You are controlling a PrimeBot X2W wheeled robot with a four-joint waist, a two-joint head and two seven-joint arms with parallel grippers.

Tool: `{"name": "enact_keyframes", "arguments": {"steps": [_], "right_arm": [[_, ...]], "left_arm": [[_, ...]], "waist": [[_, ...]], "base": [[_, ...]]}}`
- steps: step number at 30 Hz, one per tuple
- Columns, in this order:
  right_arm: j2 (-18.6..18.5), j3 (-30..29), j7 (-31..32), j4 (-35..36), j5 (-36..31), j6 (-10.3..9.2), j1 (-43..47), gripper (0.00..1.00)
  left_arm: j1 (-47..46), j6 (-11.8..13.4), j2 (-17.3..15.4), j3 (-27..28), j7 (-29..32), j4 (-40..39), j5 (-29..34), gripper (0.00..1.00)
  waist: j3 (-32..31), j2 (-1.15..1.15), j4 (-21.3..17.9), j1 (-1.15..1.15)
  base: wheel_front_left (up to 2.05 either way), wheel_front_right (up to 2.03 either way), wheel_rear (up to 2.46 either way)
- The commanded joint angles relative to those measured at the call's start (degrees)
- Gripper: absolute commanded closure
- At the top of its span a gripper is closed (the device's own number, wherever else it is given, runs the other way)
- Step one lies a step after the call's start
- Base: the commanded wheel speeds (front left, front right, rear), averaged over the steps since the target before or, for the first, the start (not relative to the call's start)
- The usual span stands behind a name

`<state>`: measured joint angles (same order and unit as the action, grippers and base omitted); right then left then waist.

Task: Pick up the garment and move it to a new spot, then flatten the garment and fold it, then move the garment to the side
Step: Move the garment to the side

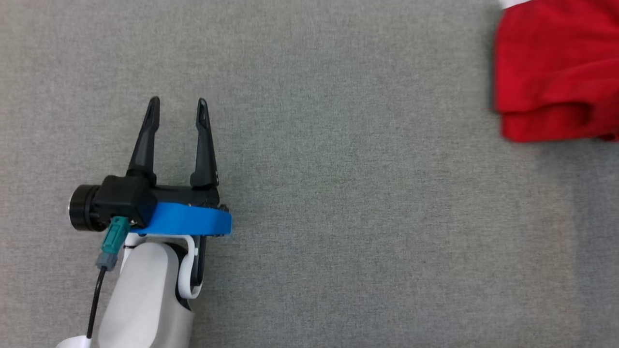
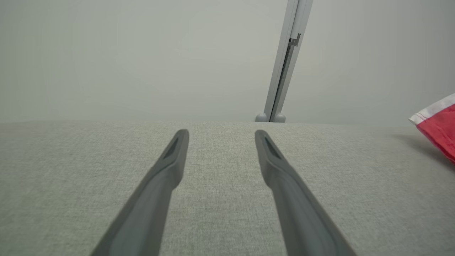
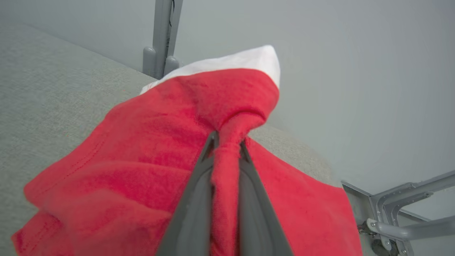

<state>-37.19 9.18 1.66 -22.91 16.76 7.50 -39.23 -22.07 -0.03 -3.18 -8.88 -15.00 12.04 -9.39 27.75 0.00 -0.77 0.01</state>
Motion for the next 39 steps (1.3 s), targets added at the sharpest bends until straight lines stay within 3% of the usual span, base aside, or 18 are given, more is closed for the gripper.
{"name": "enact_keyframes", "arguments": {"steps": [1,7,10,18,25,26,27,28,34,39], "right_arm": [[-2.30,-0.78,0.65,0.64,0.84,0.00,-0.85,1.00],[-11.72,-4.69,4.90,0.95,5.04,0.00,0.53,1.00],[-14.76,-5.82,6.77,0.17,5.08,0.01,1.21,1.00],[-19.92,-5.10,10.20,-2.93,4.18,0.00,-0.12,1.00],[-21.55,-3.86,12.01,-4.65,1.44,0.00,-2.85,0.99],[-21.33,-3.87,12.28,-4.97,1.38,0.00,-3.39,0.82],[-20.96,-4.05,12.34,-5.28,1.44,0.00,-3.88,0.56],[-20.64,-4.40,12.45,-5.72,1.13,0.00,-4.52,0.00],[-18.50,-4.88,11.85,-8.05,-2.26,0.00,-7.33,0.00],[-15.15,-5.44,6.81,-8.17,-3.83,0.00,-8.79,0.00]], "left_arm": [[-0.95,-0.15,-0.03,0.04,-0.25,-0.64,0.44,0.00],[-1.93,-0.37,-0.14,0.09,-0.25,-2.00,0.82,0.00],[-2.13,-0.46,-0.17,-0.21,-0.25,-2.39,0.97,0.00],[-3.55,-0.68,-0.10,-0.85,-0.25,-2.44,1.13,0.00],[-4.40,-0.64,-0.06,-1.10,-0.25,-2.36,1.05,0.00],[-4.38,-0.62,-0.06,-1.06,-0.25,-2.28,1.01,0.00],[-4.31,-0.57,-0.04,-1.07,-0.25,-2.19,0.98,0.00],[-4.30,-0.50,-0.03,-1.06,-0.25,-2.12,0.93,0.00],[-3.75,-0.27,0.01,-0.63,-0.25,-1.51,0.36,0.00],[-1.76,0.01,-0.06,0.32,-0.25,-1.05,0.02,0.00]], "waist": [[0.94,0.00,0.38,-0.01],[3.03,0.00,0.32,-0.01],[3.72,0.00,0.51,-0.01],[4.96,0.00,1.49,-0.01],[5.95,0.00,2.02,-0.01],[6.04,0.00,2.06,-0.01],[6.09,0.00,2.10,-0.01],[6.10,0.00,2.12,-0.01],[4.83,0.00,2.35,-0.01],[1.65,0.00,2.29,-0.01]], "base": [[0.00,0.00,0.00],[0.00,0.00,0.00],[0.00,0.00,0.00],[0.00,0.00,0.00],[0.00,0.00,0.00],[0.00,0.00,0.00],[0.00,0.00,0.00],[0.00,0.00,0.00],[0.00,0.00,0.00],[0.00,0.00,0.00]]}}
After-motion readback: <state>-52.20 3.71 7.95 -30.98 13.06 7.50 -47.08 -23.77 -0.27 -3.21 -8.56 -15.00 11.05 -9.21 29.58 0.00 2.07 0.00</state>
